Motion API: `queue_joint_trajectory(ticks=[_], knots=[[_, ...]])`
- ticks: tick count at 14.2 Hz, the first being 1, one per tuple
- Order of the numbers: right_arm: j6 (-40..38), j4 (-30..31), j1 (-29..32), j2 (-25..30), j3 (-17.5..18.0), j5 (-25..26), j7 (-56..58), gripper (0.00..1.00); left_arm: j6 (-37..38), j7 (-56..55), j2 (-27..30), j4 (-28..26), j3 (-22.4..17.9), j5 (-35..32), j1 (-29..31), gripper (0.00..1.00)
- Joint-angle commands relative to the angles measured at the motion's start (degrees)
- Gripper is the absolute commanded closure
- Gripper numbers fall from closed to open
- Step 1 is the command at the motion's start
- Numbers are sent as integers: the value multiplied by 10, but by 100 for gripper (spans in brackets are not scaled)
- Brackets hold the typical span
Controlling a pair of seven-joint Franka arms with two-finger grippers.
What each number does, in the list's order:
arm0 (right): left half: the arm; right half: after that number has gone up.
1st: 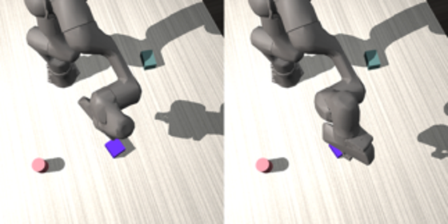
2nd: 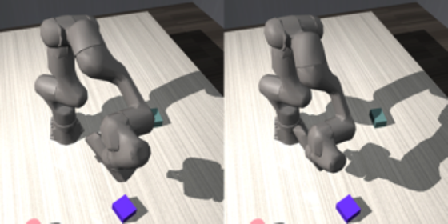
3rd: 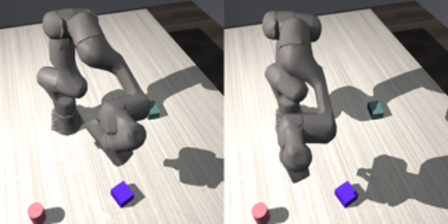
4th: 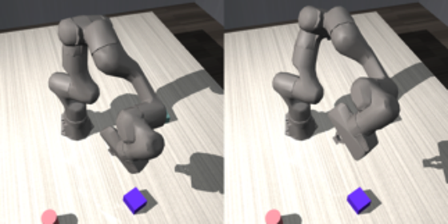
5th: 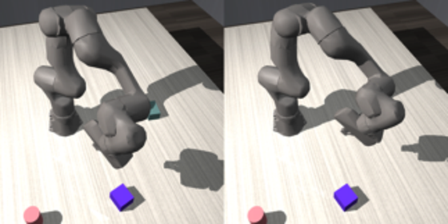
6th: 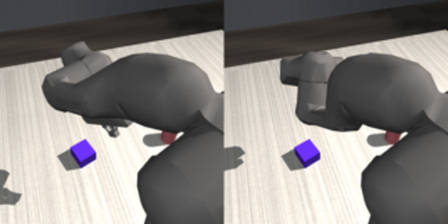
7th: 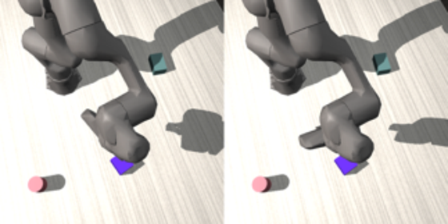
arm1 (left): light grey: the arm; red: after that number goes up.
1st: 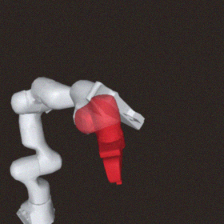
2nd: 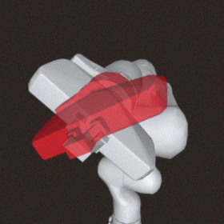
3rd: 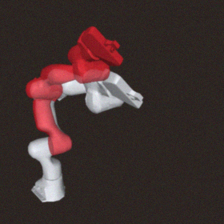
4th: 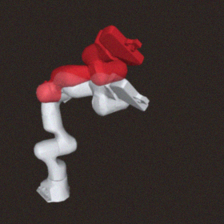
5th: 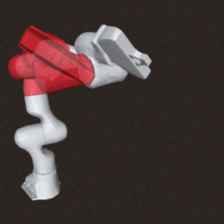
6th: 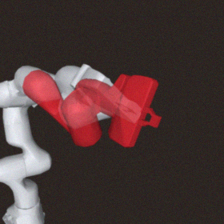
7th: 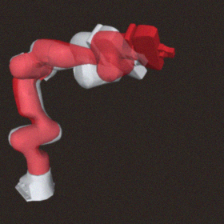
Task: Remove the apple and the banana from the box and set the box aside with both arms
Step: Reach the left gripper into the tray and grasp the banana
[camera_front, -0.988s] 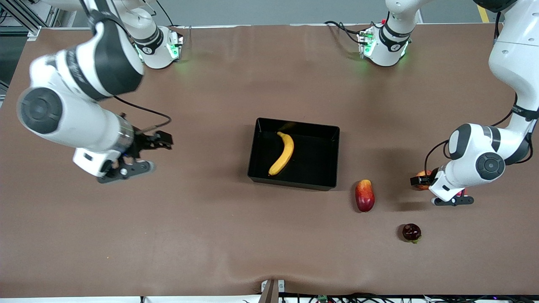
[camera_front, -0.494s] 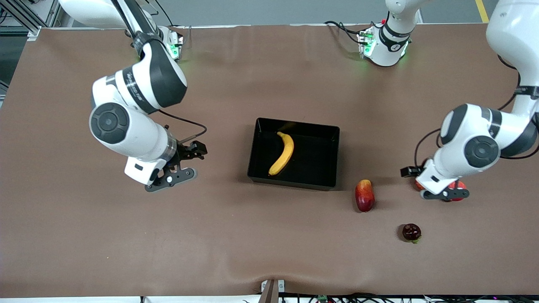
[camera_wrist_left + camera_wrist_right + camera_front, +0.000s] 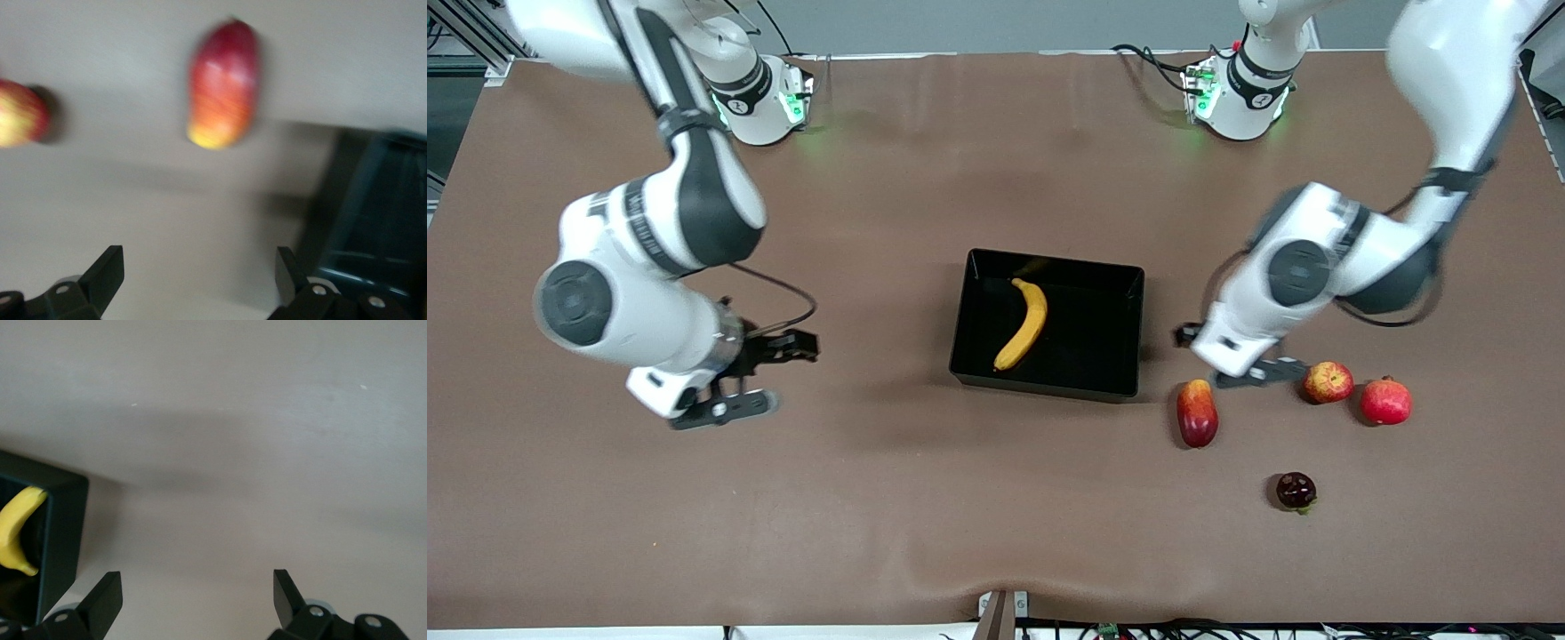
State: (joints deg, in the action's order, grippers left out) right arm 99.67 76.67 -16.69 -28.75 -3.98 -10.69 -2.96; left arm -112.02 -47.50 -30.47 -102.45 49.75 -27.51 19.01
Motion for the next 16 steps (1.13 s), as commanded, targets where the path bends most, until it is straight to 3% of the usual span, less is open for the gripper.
queue_joint_trajectory(ticks=[1,6,9,16], knots=[[3,6,11,4,6,-14,3,0,1,-30,-23,31,2,-9,-63,0],[3,6,8,4,6,-10,3,0,-49,-68,-87,80,-12,-16,-175,0],[3,5,10,4,6,-8,4,0,-118,-79,-105,80,-75,-18,-244,0],[2,7,14,3,5,-5,39,0,-225,-86,-168,80,-125,-15,-317,0]])
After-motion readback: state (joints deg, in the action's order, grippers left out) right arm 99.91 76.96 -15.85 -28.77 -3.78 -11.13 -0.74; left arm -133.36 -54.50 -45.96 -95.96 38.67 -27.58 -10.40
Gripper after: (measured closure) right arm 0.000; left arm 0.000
